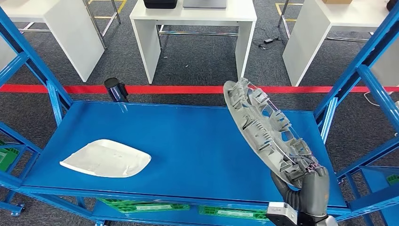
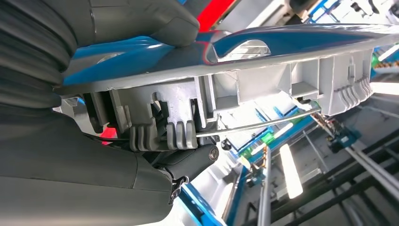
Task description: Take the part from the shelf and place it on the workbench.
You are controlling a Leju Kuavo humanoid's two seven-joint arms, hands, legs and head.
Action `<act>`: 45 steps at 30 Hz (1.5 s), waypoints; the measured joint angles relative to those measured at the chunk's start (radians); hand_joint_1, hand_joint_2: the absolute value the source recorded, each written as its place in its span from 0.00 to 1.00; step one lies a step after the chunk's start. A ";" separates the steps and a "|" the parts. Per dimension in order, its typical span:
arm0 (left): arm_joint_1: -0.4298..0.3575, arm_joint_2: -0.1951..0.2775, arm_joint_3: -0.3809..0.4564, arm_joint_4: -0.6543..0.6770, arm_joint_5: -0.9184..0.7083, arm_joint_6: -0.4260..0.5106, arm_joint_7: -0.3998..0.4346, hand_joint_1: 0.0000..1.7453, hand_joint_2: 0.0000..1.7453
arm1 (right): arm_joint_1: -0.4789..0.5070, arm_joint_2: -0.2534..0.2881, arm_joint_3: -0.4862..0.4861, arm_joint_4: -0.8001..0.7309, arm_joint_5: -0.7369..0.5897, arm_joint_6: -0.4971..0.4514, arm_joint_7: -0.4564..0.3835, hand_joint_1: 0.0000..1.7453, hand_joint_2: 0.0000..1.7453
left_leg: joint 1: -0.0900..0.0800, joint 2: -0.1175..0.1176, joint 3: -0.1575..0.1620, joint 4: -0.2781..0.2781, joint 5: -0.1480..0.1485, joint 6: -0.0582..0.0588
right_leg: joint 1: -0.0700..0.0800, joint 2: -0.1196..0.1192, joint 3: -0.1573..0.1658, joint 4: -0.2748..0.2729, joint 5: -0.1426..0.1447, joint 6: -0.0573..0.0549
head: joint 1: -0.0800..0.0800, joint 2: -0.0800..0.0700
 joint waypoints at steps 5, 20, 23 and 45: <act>0.000 0.006 0.000 0.000 -0.010 0.000 0.011 0.00 0.00 | 0.011 0.044 -0.026 -0.037 -0.078 0.016 -0.063 1.00 1.00 | 0.000 0.000 -0.001 0.000 0.000 0.000 | 0.000 0.000 -0.001 0.000 0.000 0.000 | 0.000 0.000; -0.002 0.021 0.000 0.000 -0.017 -0.002 -0.002 0.00 0.00 | -0.059 0.108 -0.045 -0.142 -0.613 0.314 -0.253 1.00 1.00 | 0.000 0.000 -0.001 0.000 0.001 -0.001 | 0.000 0.000 -0.001 0.000 0.000 0.000 | 0.000 0.000; -0.003 0.026 0.000 0.000 -0.017 -0.002 -0.004 0.00 0.00 | -0.075 0.114 -0.046 -0.161 -0.730 0.420 -0.269 1.00 1.00 | 0.000 0.000 -0.001 0.000 0.001 -0.001 | 0.000 0.000 -0.001 0.000 0.000 0.000 | 0.000 0.000; -0.004 0.041 0.007 -0.002 -0.034 0.003 -0.018 0.00 0.00 | -0.153 0.102 -0.035 -0.160 -1.053 0.952 -0.276 1.00 1.00 | 0.000 -0.001 -0.001 0.000 0.001 -0.001 | 0.000 0.000 -0.001 0.000 0.000 0.000 | 0.000 0.000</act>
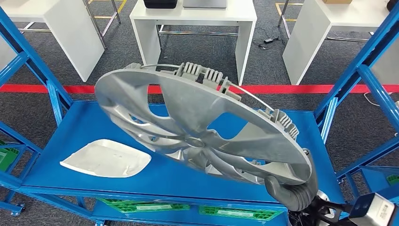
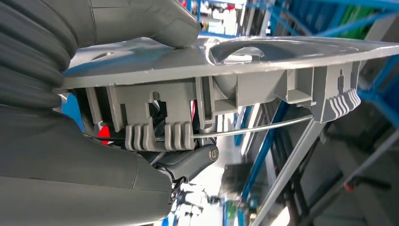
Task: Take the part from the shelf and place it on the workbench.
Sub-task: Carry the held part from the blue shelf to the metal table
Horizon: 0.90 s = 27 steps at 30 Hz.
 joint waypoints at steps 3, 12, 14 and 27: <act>0.000 0.003 0.000 0.000 -0.002 0.000 0.000 0.00 0.00 | -0.019 -0.008 0.007 0.006 -0.017 0.034 -0.003 1.00 1.00 | 0.000 0.000 0.000 0.000 0.000 0.000 | 0.000 0.000 0.000 0.000 0.000 0.000 | 0.000 0.000; -0.001 0.006 0.000 0.000 -0.016 0.000 -0.001 0.00 0.00 | -0.077 -0.012 0.029 0.028 -0.053 0.113 -0.009 1.00 1.00 | 0.000 0.000 0.000 0.000 0.000 0.000 | 0.000 0.000 0.000 0.000 0.000 0.000 | 0.000 0.000; -0.001 0.006 0.000 0.000 -0.017 0.001 -0.003 0.00 0.00 | -0.084 -0.012 0.033 0.029 -0.054 0.120 -0.007 1.00 1.00 | 0.000 0.000 0.000 0.000 0.000 0.000 | 0.000 0.000 0.000 0.000 0.000 0.000 | 0.000 0.000; -0.003 0.012 0.000 -0.002 -0.022 0.003 -0.006 0.00 0.00 | -0.111 -0.013 0.060 0.043 -0.072 0.160 -0.003 1.00 1.00 | -0.004 0.000 -0.002 0.006 -0.002 0.004 | -0.006 0.000 0.000 -0.001 0.002 0.004 | 0.000 0.000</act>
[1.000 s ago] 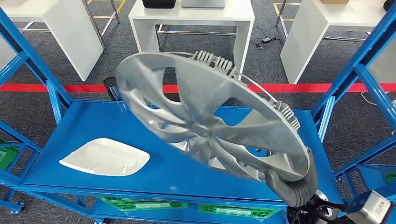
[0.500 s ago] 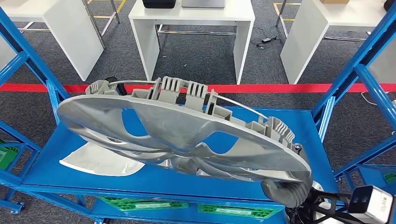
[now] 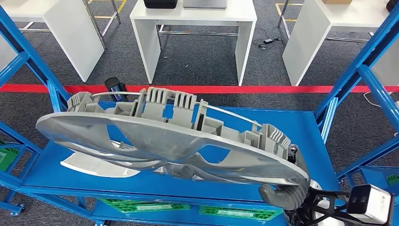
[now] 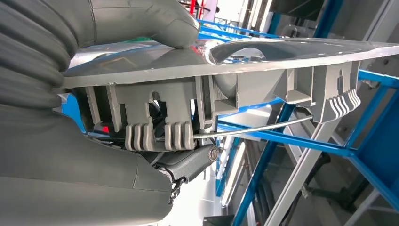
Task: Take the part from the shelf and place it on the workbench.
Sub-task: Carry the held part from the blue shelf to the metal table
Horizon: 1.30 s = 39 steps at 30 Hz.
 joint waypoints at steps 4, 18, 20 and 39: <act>-0.001 0.001 0.000 0.000 0.000 -0.003 0.000 0.00 0.00 | -0.014 0.000 0.005 0.009 -0.009 -0.001 0.009 1.00 1.00 | 0.000 0.000 -0.001 -0.002 0.006 0.011 | -0.002 0.000 0.000 0.000 0.004 0.010 | 0.000 0.000; -0.007 -0.001 0.001 0.000 0.007 -0.010 0.045 0.00 0.00 | -0.046 0.000 0.016 0.021 -0.023 -0.008 0.031 1.00 1.00 | 0.017 -0.003 -0.061 0.023 0.044 -0.017 | -0.010 0.008 0.016 0.037 -0.040 0.009 | 0.014 0.000; -0.006 -0.001 0.002 0.000 0.006 -0.008 0.055 0.00 0.00 | -0.052 0.000 0.017 0.021 -0.023 -0.014 0.039 1.00 1.00 | 0.019 -0.005 -0.067 0.026 0.046 -0.033 | -0.011 0.006 0.006 0.031 -0.032 -0.010 | 0.012 0.000; -0.006 0.024 0.018 -0.004 -0.011 0.033 0.068 0.00 0.00 | -0.065 -0.003 0.030 0.031 -0.028 -0.060 0.024 1.00 1.00 | 0.012 0.004 0.016 -0.014 -0.003 0.020 | -0.007 0.003 -0.140 0.174 -0.073 0.021 | 0.003 0.000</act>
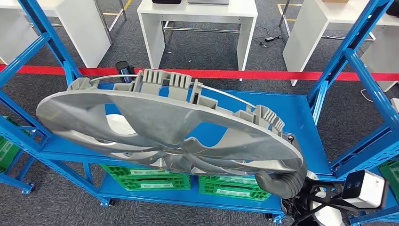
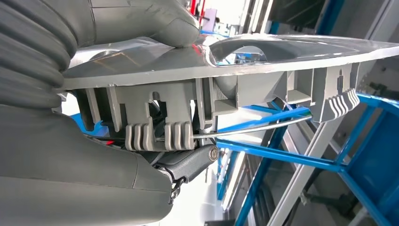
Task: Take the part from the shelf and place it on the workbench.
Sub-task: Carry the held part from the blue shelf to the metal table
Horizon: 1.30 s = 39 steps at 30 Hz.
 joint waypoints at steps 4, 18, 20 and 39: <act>0.001 0.004 0.003 0.000 -0.002 0.010 -0.005 0.00 0.00 | 0.000 0.000 0.003 0.010 0.012 -0.022 -0.019 1.00 1.00 | 0.000 0.002 -0.058 0.014 0.035 -0.003 | -0.003 0.000 0.015 0.108 -0.024 0.009 | 0.005 0.000; 0.009 0.027 0.005 0.000 -0.055 0.002 0.048 0.00 0.00 | 0.111 -0.006 -0.018 0.006 0.083 -0.069 -0.099 1.00 1.00 | 0.008 -0.004 -0.160 0.299 -0.111 -0.066 | 0.000 -0.004 0.119 -0.163 0.080 -0.054 | -0.008 0.000; 0.009 0.031 0.005 0.000 -0.059 0.001 0.054 0.00 0.00 | 0.119 -0.006 -0.018 0.006 0.091 -0.070 -0.098 1.00 1.00 | 0.009 -0.004 -0.100 0.246 -0.063 -0.067 | 0.000 -0.004 0.094 -0.160 0.098 -0.048 | -0.010 0.000; 0.009 0.053 0.005 -0.003 -0.076 -0.010 0.021 0.00 0.00 | 0.147 -0.010 -0.049 -0.002 0.141 -0.067 -0.175 1.00 1.00 | -0.007 0.001 -0.104 0.032 0.076 -0.013 | 0.015 -0.003 0.220 -0.161 0.004 -0.023 | 0.010 0.000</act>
